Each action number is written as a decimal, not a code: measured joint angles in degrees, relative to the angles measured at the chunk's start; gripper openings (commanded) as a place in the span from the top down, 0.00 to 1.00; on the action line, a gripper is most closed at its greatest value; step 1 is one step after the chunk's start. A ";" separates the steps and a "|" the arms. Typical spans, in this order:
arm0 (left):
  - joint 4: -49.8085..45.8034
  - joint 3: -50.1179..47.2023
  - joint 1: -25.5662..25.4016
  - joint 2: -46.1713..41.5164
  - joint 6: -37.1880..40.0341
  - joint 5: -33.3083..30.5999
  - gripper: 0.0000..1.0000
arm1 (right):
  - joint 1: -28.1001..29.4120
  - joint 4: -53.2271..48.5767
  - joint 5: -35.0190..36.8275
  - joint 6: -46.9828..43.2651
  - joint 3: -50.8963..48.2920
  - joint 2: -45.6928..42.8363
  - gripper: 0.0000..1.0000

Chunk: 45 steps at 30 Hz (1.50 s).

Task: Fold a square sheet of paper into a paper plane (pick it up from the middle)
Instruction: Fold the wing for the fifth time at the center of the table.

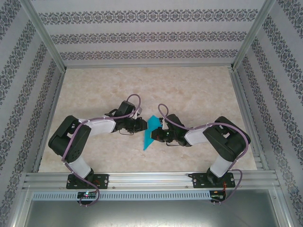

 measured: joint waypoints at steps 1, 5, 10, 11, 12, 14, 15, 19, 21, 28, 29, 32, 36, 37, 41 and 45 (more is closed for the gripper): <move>-0.33 0.07 -0.22 0.00 0.46 -0.04 0.89 | 0.00 -0.02 -0.02 0.00 0.00 -0.07 0.93; -1.81 0.39 -0.33 0.00 1.77 -0.37 0.94 | 0.00 -0.66 0.17 0.00 0.00 -0.55 0.90; -3.41 0.55 -0.35 0.00 3.30 -1.64 0.94 | -0.48 -2.67 0.81 0.13 -0.02 -2.03 0.86; -3.87 0.57 -0.39 0.00 3.76 -2.05 0.94 | -0.48 -3.06 0.98 0.15 -0.04 -2.56 0.86; -4.17 0.59 -0.46 0.00 4.02 -2.29 0.94 | -0.48 -3.26 1.14 0.15 -0.13 -3.08 0.86; -4.63 0.63 -0.72 0.02 4.44 -2.84 0.94 | -0.46 -3.56 1.73 0.17 -0.31 -4.11 0.86; -4.76 0.63 -0.87 0.02 4.59 -3.08 0.94 | -0.44 -3.65 1.79 0.17 -0.39 -4.39 0.86; -5.18 0.63 -1.09 0.02 5.35 -3.50 0.94 | -0.20 -4.57 2.56 0.20 -0.76 -4.74 0.86; -5.49 0.72 -1.09 0.02 5.60 -3.61 0.94 | 0.09 -5.29 2.86 0.24 -0.76 -4.72 0.87; -6.97 1.60 -1.46 0.02 6.58 -4.52 0.88 | 0.55 -5.70 3.32 1.05 -0.70 -3.72 0.90; -6.99 1.60 -1.46 0.02 6.71 -4.50 0.86 | 0.55 -5.73 3.32 1.05 -0.63 -3.65 0.90; -7.28 1.62 -1.51 -0.02 6.91 -4.52 0.80 | 0.55 -6.10 3.37 1.05 -0.37 -3.43 0.90; -7.67 1.60 -1.55 -1.29 6.67 -4.11 0.74 | 0.52 -6.38 3.32 1.03 -0.22 -3.32 0.91; -7.65 1.60 -1.57 -1.90 6.56 -3.91 0.74 | 0.52 -6.38 3.32 1.03 -0.22 -3.28 0.92; -7.65 1.57 -1.73 -4.42 6.38 -2.91 0.74 | 0.50 -6.29 3.23 1.03 -0.22 -3.17 0.92; -7.65 1.01 -1.73 -4.79 6.19 -2.34 0.81 | 0.50 -6.27 3.21 1.03 -0.22 -3.17 0.92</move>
